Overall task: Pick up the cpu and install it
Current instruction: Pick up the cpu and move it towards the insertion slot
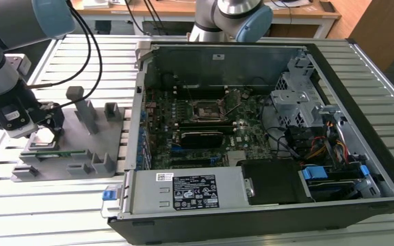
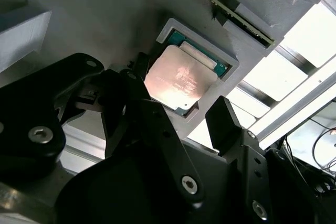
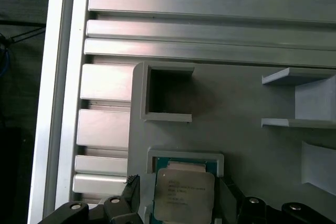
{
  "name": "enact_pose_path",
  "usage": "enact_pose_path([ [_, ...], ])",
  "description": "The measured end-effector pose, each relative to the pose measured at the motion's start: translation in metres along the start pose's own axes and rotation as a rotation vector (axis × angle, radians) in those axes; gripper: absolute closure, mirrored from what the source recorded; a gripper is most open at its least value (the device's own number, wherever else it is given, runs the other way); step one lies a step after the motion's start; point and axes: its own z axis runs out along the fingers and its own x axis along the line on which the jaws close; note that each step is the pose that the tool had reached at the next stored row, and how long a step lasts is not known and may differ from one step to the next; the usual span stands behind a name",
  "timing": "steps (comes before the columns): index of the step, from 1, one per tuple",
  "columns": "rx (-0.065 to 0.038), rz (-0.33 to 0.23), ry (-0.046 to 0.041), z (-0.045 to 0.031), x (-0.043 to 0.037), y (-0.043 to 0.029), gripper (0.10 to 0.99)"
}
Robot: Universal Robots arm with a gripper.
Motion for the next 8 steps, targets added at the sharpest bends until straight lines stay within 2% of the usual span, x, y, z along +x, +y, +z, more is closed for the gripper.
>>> enact_pose_path([
  [2,0.000,0.000,0.0001,0.0004,-0.0003,-0.0001,0.396],
  [3,0.000,0.000,0.0002,0.0004,-0.0004,-0.0001,0.459],
  [4,0.000,0.000,0.0003,0.0005,-0.0004,-0.0002,0.459],
  [5,0.000,0.000,0.0002,0.0006,-0.0005,-0.0002,0.522],
  [8,0.000,-0.001,0.0001,0.0008,-0.0007,-0.0003,0.522],
])
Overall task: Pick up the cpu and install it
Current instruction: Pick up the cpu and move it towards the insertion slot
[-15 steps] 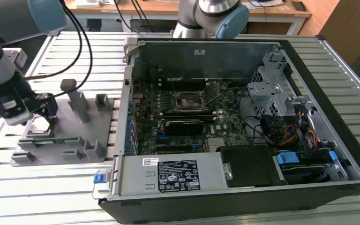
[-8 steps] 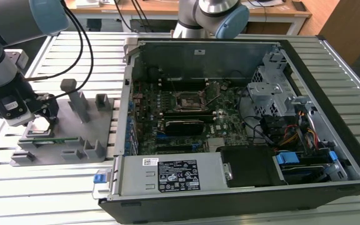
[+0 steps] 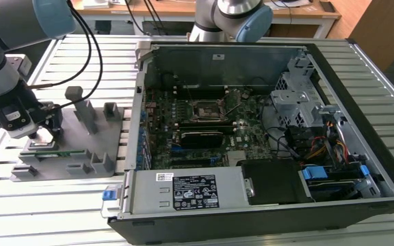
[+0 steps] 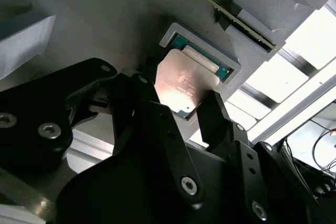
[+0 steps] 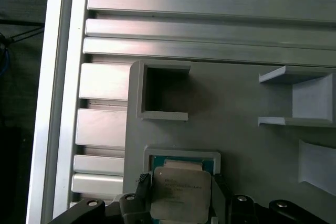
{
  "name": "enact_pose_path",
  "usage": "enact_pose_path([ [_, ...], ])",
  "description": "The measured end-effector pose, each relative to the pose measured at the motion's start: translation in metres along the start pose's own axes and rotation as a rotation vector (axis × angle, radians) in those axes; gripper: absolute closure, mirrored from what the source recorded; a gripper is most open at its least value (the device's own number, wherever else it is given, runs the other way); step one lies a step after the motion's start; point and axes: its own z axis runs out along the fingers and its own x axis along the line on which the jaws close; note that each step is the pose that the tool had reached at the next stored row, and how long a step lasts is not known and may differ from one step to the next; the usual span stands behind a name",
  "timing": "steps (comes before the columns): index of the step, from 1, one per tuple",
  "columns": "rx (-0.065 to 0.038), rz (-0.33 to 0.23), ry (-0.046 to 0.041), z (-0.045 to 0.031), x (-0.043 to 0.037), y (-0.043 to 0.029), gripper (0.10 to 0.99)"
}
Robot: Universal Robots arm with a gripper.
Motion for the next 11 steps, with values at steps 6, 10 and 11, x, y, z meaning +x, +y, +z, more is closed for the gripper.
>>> enact_pose_path([
  [6,0.003,0.000,-0.0001,0.0000,-0.0002,-0.0006,0.522],
  [10,0.004,0.001,0.0001,-0.0002,-0.0001,-0.0033,0.522],
  [11,0.004,0.001,0.0000,-0.0002,-0.0002,-0.0035,0.522],
])
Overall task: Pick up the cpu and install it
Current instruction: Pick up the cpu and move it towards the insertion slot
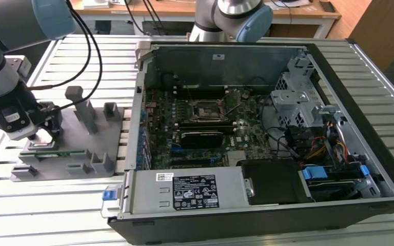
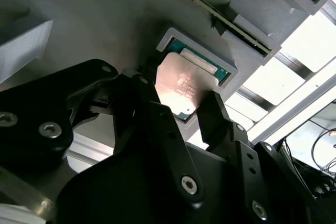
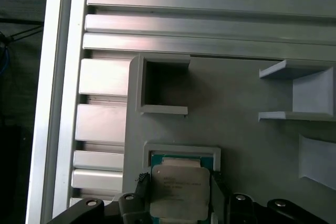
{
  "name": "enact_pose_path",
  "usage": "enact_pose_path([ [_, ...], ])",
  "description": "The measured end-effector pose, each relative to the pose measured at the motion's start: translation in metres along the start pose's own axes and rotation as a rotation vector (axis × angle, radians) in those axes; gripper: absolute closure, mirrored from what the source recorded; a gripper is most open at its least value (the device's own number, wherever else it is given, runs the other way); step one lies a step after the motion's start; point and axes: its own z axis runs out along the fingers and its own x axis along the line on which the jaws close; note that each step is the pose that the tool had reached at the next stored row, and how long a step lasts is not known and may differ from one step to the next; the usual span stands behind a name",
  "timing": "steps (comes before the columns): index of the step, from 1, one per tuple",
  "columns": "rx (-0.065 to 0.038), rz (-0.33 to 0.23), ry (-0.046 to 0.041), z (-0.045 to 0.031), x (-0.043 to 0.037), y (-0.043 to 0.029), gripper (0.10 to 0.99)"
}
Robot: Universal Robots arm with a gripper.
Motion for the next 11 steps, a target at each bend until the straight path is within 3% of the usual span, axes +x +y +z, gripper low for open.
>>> enact_pose_path([
  [11,0.000,0.000,0.0001,-0.0007,-0.0039,-0.0002,0.522],
])
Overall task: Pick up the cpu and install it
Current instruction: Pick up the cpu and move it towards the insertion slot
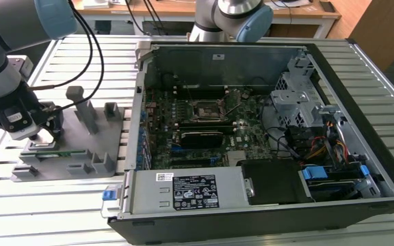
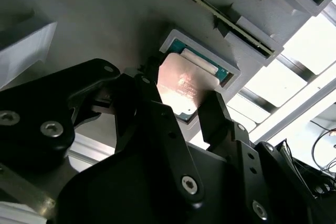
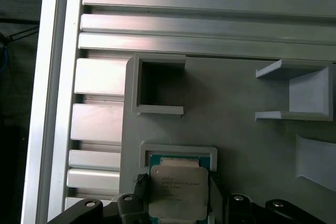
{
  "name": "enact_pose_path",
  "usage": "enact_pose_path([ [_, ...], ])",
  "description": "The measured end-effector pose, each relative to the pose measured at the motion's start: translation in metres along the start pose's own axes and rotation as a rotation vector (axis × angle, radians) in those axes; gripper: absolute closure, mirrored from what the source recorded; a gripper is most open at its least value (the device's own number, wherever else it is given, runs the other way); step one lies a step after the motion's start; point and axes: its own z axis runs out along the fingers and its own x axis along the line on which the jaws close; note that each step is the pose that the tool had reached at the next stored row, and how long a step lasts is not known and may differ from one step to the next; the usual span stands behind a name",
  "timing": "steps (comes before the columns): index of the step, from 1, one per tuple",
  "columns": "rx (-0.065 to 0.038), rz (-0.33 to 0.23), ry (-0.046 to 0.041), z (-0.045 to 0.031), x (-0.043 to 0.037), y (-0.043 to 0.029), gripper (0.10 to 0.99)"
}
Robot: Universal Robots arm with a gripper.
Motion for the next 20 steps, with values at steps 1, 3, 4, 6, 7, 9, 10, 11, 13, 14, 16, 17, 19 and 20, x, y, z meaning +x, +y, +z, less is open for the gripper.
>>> enact_pose_path([
  [1,0.000,0.000,-0.0001,0.0000,0.0000,0.0000,0.510],
  [3,0.000,0.000,-0.0001,-0.0001,0.0001,0.0000,0.447],
  [4,0.000,0.000,-0.0001,-0.0001,0.0001,0.0000,0.447],
  [6,0.000,0.000,0.0002,-0.0004,0.0003,-0.0002,0.447],
  [7,0.000,0.000,0.0001,-0.0004,0.0004,-0.0003,0.447],
  [9,0.000,0.000,0.0002,-0.0004,0.0007,-0.0005,0.447],
  [10,0.000,0.000,0.0000,-0.0004,0.0007,-0.0006,0.447],
  [11,0.000,0.000,-0.0001,-0.0003,0.0007,-0.0007,0.447],
  [13,0.000,0.000,0.0001,-0.0004,0.0008,-0.0009,0.447],
  [14,0.000,0.000,0.0001,-0.0004,0.0008,-0.0009,0.447],
  [16,0.000,0.000,0.0001,-0.0004,0.0008,-0.0010,0.463],
  [17,0.000,0.000,0.0003,-0.0005,0.0008,-0.0010,0.525],
  [19,0.000,0.000,0.0000,-0.0005,0.0008,-0.0011,0.557],
  [20,0.000,0.000,0.0000,-0.0007,0.0008,-0.0012,0.557],
])
